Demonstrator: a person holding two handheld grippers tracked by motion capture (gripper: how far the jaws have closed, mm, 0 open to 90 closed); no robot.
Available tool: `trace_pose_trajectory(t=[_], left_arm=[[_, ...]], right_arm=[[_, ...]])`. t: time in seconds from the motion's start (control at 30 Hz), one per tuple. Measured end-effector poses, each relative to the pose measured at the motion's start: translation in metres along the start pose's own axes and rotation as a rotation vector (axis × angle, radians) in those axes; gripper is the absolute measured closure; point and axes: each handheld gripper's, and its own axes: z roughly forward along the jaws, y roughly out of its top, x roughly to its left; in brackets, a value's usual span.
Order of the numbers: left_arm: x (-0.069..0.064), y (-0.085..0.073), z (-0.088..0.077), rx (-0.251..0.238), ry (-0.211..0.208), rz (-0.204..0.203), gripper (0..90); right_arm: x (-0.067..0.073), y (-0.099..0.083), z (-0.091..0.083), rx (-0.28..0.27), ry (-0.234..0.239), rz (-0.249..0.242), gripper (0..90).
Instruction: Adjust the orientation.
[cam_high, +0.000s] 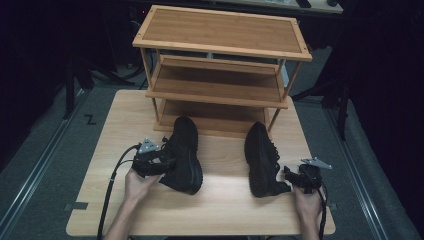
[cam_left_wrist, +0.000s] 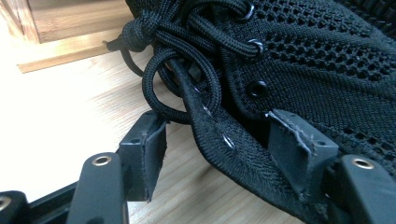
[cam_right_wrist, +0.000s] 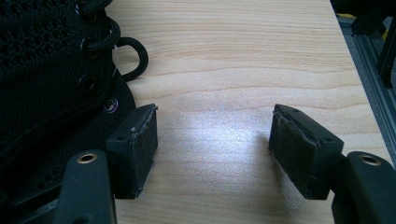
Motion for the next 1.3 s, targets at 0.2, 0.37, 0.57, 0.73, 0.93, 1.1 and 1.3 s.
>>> trace_pose_trajectory(t=[0.2, 0.37, 0.57, 0.73, 0.93, 1.1, 1.3], left_arm=[[-0.005, 0.005, 0.003, 0.0, 0.003, 0.005, 41.8], [-0.009, 0.007, 0.006, -0.007, 0.004, -0.005, 44.0], [-0.012, 0.011, 0.009, -0.004, 0.005, -0.004, 44.8], [-0.017, 0.015, 0.012, -0.005, 0.003, -0.002, 45.9], [-0.024, 0.022, 0.017, 0.0, 0.004, 0.005, 47.7], [-0.028, 0.025, 0.02, -0.003, 0.002, -0.003, 48.9], [-0.034, 0.029, 0.024, -0.007, 0.002, -0.001, 50.5]], right_arm=[[0.0, 0.0, 0.0, -0.001, 0.001, 0.001, 32.8], [0.0, 0.0, 0.0, -0.001, 0.004, 0.002, 32.8], [0.0, 0.0, 0.0, -0.001, 0.003, 0.0, 32.8], [0.0, 0.0, 0.0, -0.001, 0.004, 0.001, 32.7], [0.0, 0.0, 0.0, -0.001, 0.004, 0.001, 32.8], [-0.002, 0.0, 0.0, -0.006, 0.005, -0.012, 32.9], [-0.002, 0.0, 0.0, -0.005, 0.005, -0.012, 32.8]])
